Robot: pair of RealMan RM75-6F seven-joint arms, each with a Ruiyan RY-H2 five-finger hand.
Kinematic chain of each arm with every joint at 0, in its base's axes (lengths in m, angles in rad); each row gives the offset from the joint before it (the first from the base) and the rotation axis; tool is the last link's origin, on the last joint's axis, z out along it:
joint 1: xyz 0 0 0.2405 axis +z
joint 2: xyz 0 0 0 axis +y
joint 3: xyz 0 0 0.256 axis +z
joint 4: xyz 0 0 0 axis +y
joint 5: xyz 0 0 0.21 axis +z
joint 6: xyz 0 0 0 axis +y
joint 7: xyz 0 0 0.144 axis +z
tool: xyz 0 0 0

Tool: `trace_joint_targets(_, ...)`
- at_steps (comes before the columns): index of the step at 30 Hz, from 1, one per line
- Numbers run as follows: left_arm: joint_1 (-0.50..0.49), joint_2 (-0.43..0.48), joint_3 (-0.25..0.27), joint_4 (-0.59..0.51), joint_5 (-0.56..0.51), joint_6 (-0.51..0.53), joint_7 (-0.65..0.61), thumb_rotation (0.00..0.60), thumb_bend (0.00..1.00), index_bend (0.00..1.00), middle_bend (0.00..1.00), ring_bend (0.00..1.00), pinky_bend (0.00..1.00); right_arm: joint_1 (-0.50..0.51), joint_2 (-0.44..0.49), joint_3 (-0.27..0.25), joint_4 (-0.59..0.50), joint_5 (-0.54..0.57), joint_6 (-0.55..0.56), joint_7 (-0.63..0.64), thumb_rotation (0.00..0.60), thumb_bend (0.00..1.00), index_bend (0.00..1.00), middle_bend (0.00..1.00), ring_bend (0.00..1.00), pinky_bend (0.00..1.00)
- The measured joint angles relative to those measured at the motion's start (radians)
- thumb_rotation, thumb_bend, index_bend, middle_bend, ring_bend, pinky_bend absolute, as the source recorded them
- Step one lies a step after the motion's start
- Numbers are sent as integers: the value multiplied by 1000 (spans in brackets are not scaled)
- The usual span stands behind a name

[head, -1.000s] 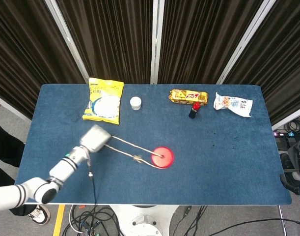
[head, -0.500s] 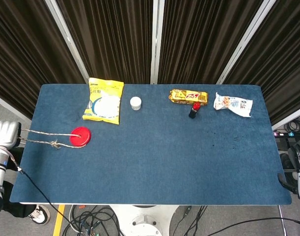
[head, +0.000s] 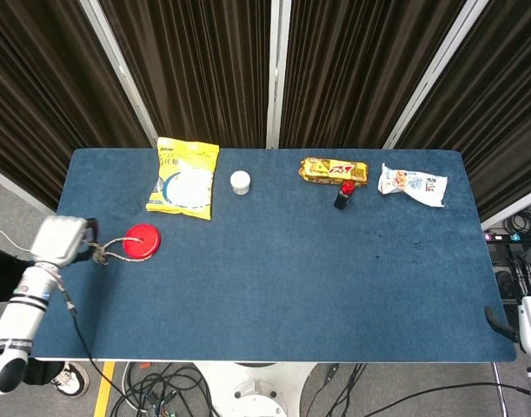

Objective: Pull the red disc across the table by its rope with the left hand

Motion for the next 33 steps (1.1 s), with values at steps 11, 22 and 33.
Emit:
trace_joint_targets(11,-35,-65,8,30,57,-112,78,600,62,50,0,0,128,-5,4,3,11,10,3,14,600,216,0,0,0,0)
trace_joint_targets(22,35,-1,9,-64,50,-16,86,600,62,50,0,0,127,-4,2,2,9,4,8,12,600,216,0,0,0,0)
trace_joint_targets(33,281,-70,83,-24,225,376,91,600,76,56,0,0,125,-7,4,-5,-9,-12,19,5,600,216,0,0,0,0)
